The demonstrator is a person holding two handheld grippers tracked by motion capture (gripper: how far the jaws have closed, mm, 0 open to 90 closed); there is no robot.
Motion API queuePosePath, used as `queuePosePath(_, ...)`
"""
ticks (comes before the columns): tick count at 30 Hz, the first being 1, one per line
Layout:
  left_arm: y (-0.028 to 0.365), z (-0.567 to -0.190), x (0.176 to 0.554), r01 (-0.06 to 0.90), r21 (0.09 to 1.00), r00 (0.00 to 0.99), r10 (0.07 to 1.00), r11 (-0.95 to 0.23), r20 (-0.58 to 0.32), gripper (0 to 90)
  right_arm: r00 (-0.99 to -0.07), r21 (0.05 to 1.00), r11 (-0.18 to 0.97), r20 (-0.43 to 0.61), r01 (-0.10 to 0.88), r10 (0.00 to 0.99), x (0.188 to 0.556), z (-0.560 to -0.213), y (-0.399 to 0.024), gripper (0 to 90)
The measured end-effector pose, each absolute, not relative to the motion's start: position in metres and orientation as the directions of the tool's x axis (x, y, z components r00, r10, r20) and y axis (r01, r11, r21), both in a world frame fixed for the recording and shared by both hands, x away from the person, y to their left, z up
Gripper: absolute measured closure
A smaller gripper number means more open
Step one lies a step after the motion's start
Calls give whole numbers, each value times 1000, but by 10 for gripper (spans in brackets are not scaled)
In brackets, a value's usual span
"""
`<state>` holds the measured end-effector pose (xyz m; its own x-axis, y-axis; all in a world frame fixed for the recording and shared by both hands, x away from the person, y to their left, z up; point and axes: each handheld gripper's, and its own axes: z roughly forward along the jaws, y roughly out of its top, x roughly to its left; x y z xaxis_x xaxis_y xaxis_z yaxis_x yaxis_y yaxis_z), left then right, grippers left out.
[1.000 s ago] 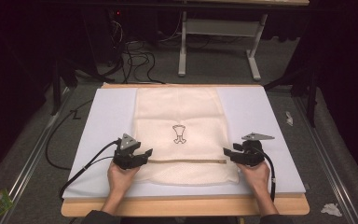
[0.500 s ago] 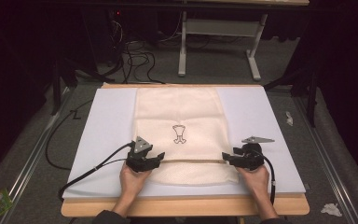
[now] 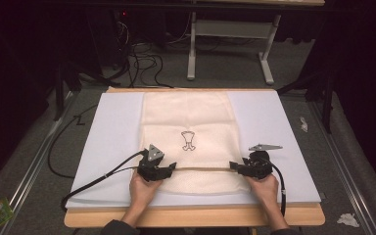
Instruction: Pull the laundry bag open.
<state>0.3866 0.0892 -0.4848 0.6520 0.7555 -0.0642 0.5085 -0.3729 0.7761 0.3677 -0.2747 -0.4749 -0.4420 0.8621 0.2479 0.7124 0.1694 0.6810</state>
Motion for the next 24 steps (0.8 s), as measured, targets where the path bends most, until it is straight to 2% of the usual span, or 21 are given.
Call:
queuePosePath(4,87,-485,387,509,771,648,760,-382,-52,396,-451,669,211,207,713,868,368,-473,-273,655)
queuePosePath(7,85,-485,386,503,766,647,762,-401,-26,401,-466,660,291,102,693,879,368,-471,-266,739)
queuePosePath(10,85,-485,386,503,766,647,762,-400,-27,401,-478,661,307,89,685,874,368,-471,-265,842)
queuePosePath(19,86,-485,387,506,764,648,761,-400,-32,411,-508,699,261,169,666,845,366,-461,-278,878)
queuePosePath(24,86,-485,387,508,764,646,763,-398,-32,448,-528,710,282,149,646,836,366,-451,-276,879)
